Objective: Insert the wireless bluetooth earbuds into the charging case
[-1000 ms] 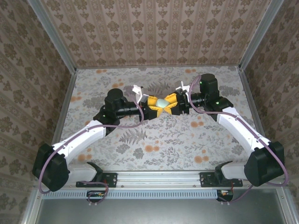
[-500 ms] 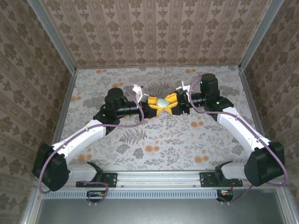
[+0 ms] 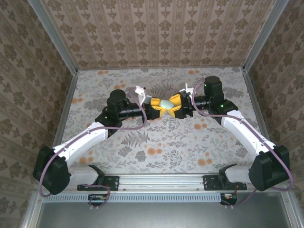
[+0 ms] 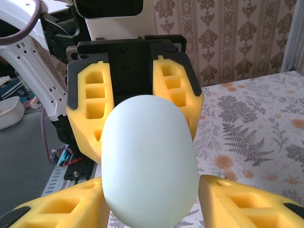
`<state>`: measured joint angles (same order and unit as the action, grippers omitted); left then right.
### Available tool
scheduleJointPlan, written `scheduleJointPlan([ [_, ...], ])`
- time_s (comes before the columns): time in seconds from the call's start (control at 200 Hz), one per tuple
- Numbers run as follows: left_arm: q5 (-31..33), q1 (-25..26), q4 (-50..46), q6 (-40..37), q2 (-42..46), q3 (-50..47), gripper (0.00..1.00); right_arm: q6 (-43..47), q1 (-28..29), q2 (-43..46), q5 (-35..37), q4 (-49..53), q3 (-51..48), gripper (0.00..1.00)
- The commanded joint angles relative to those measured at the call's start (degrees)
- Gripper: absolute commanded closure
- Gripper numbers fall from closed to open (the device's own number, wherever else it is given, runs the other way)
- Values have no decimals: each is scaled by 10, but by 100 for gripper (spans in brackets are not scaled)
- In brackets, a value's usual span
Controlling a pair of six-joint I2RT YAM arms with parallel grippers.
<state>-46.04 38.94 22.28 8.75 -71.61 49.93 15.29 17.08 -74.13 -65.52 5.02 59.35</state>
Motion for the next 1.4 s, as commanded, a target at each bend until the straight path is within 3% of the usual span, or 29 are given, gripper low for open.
scheduleJointPlan([
  [0.0, -7, 3, 0, -17, 16, 10, 69, 13, -7, 17, 8, 3, -7, 48],
  [0.095, -7, 2, -1, -16, 17, 10, 69, 12, -8, 17, 6, 1, -7, 50],
  [0.36, -15, 4, -2, -15, 11, 15, 64, 0, -8, 9, -12, -12, -4, 70],
  [0.54, -29, 5, -8, -18, 4, 21, 57, -4, -8, 7, -17, -18, -3, 71],
  [1.395, -30, 12, -17, -17, -10, 35, 52, -6, -8, 3, -24, -22, 0, 71],
])
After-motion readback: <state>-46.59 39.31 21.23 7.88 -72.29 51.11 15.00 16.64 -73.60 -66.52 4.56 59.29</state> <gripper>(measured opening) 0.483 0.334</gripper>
